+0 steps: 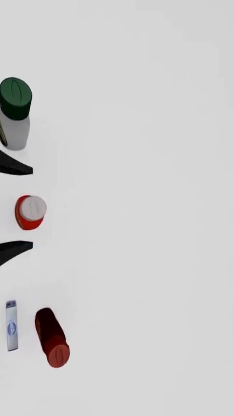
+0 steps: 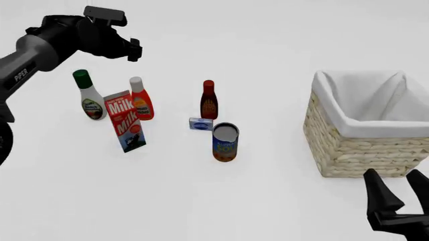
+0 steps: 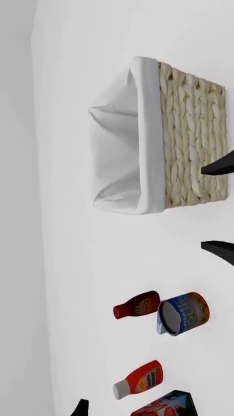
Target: Pick the ketchup and place it in the basket.
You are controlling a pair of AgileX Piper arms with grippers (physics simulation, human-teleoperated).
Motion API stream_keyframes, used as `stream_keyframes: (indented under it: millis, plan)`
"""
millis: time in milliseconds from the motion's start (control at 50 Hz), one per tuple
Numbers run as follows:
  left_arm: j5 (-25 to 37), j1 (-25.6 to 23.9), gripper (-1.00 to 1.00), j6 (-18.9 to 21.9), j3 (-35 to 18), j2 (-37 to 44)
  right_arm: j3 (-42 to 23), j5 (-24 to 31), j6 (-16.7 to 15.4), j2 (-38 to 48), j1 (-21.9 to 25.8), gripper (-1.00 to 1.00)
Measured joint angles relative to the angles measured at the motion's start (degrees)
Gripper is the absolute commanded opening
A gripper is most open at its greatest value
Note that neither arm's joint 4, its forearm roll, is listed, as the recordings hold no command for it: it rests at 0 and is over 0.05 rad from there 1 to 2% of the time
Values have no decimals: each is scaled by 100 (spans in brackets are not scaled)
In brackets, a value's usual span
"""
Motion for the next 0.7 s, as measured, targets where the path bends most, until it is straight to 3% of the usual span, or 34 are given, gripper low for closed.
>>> stream_keyframes:
  millis: [700]
  plan:
    - [-401,21,100,-155,39,611,0,-361,5,456,42,100]
